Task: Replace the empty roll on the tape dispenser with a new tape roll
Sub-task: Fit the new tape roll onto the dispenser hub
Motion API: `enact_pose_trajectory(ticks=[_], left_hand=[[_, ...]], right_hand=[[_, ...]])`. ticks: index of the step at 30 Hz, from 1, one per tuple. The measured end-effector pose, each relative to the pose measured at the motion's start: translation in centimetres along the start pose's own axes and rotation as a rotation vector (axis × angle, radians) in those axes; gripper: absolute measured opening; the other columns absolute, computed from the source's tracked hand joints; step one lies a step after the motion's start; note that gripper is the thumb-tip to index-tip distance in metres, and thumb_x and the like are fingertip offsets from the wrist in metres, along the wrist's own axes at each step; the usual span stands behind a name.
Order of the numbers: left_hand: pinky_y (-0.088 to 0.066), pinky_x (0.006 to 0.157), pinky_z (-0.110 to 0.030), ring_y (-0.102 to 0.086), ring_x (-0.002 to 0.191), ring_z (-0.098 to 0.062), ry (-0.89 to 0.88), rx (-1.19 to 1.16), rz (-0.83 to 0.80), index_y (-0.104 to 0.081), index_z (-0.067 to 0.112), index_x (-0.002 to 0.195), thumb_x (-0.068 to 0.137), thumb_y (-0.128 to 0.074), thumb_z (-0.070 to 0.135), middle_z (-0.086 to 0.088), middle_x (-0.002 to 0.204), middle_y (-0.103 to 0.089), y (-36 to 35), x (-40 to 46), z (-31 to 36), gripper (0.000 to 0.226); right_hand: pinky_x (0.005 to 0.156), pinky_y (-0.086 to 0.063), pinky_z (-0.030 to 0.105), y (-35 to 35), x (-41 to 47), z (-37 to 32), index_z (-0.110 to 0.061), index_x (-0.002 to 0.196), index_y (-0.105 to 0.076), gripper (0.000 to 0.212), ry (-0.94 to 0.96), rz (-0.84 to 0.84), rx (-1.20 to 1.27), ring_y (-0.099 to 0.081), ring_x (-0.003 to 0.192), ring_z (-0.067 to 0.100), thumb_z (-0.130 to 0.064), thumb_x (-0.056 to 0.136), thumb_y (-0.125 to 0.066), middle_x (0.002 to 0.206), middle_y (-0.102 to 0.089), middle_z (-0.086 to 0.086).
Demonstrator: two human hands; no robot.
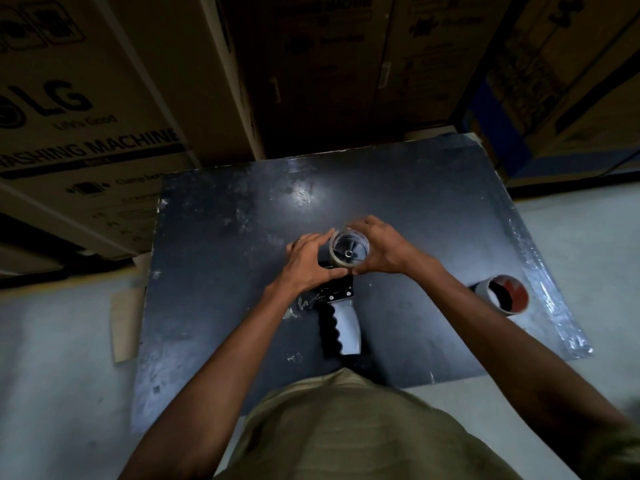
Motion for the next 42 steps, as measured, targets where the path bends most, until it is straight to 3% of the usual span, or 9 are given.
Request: enact_pose_trajectory(ticks=[5,10,13,15,18,22,27,32,42], left_hand=[[-0.022,0.114,-0.033,-0.041,0.139,-0.021,0.000,-0.036,0.026,-0.042,0.028,0.148,0.066,-0.082,0.055,0.001,0.147,-0.052,0.6,0.0,0.6,0.095],[-0.037,0.114,-0.043,-0.052,0.132,-0.015,0.032,-0.080,0.043,-0.053,0.035,0.140,0.045,-0.070,0.075,0.003,0.140,-0.059,0.5,0.7,0.1,0.104],[-0.029,0.116,-0.031,-0.051,0.133,-0.018,0.081,-0.047,0.030,-0.056,0.033,0.137,0.045,-0.086,0.063,-0.003,0.140,-0.059,0.8,0.8,0.2,0.101],[-0.021,0.106,-0.023,-0.046,0.135,-0.023,0.104,-0.014,0.011,-0.056,0.033,0.137,0.050,-0.091,0.052,-0.004,0.142,-0.057,0.7,0.9,0.2,0.096],[-0.019,0.102,-0.022,-0.040,0.135,-0.025,0.137,0.032,-0.001,-0.055,0.038,0.137,0.047,-0.090,0.057,0.000,0.143,-0.056,1.1,1.1,0.0,0.098],[-0.023,0.111,-0.032,-0.043,0.135,-0.024,0.159,0.050,-0.022,-0.060,0.034,0.133,0.047,-0.089,0.058,-0.002,0.142,-0.057,1.5,1.4,0.4,0.094],[-0.029,0.095,-0.025,-0.054,0.123,-0.024,0.209,0.047,-0.030,-0.066,0.036,0.125,0.020,-0.066,0.084,0.002,0.119,-0.072,0.8,1.9,-1.6,0.115],[-0.030,0.095,-0.027,-0.058,0.119,-0.022,0.185,0.055,-0.021,-0.066,0.036,0.125,0.023,-0.063,0.086,0.002,0.119,-0.072,0.5,2.0,-1.6,0.114],[-0.033,0.102,-0.028,-0.051,0.121,-0.026,0.178,0.108,-0.029,-0.063,0.025,0.131,0.044,-0.086,0.065,-0.001,0.120,-0.071,1.0,1.4,0.4,0.099]], right_hand=[[0.085,-0.046,0.031,1.1,-0.4,-0.1,-0.006,0.121,-0.066,0.068,0.005,0.012,0.009,-0.061,0.105,0.027,-0.023,0.061,-0.094,0.116,-0.065,0.014],[0.086,-0.050,0.034,1.4,-0.4,-0.3,-0.009,0.117,-0.069,0.068,-0.036,0.027,0.003,-0.063,0.103,0.027,-0.024,0.057,-0.097,0.115,-0.067,0.012],[0.086,-0.052,0.037,1.5,-0.4,-0.6,-0.009,0.115,-0.070,0.068,-0.049,0.027,-0.018,-0.065,0.102,0.029,-0.026,0.055,-0.097,0.114,-0.069,0.013],[0.087,-0.052,0.039,1.7,-0.4,-0.8,-0.008,0.114,-0.072,0.066,-0.049,0.027,-0.028,-0.066,0.102,0.030,-0.025,0.055,-0.097,0.112,-0.070,0.014],[0.086,-0.053,0.041,1.8,-0.4,-0.8,-0.008,0.114,-0.073,0.066,-0.051,0.029,-0.031,-0.068,0.100,0.031,-0.026,0.055,-0.098,0.111,-0.072,0.014],[0.084,-0.055,0.041,1.7,-0.1,-0.5,-0.011,0.114,-0.074,0.068,-0.053,0.022,-0.039,-0.069,0.098,0.029,-0.027,0.052,-0.098,0.109,-0.073,0.012],[0.082,-0.050,0.031,0.5,1.2,-1.3,-0.014,0.113,-0.073,0.067,-0.044,-0.040,-0.121,-0.066,0.102,0.027,-0.035,0.054,-0.097,0.112,-0.069,0.010],[0.076,-0.048,0.028,0.1,1.9,-0.9,-0.015,0.105,-0.074,0.060,-0.080,-0.058,-0.155,-0.068,0.097,0.027,-0.035,0.054,-0.096,0.106,-0.073,0.009],[0.095,-0.054,0.037,0.1,0.7,0.6,-0.014,0.126,-0.071,0.085,-0.114,-0.010,-0.012,-0.071,0.107,0.025,-0.031,0.048,-0.100,0.117,-0.076,0.010]])
Point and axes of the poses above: each hand's wrist, its own x-axis towards the middle knuckle, its own y-axis out of the back of the hand, z = x × y, the point moved 10 cm from there along x, towards the middle knuckle
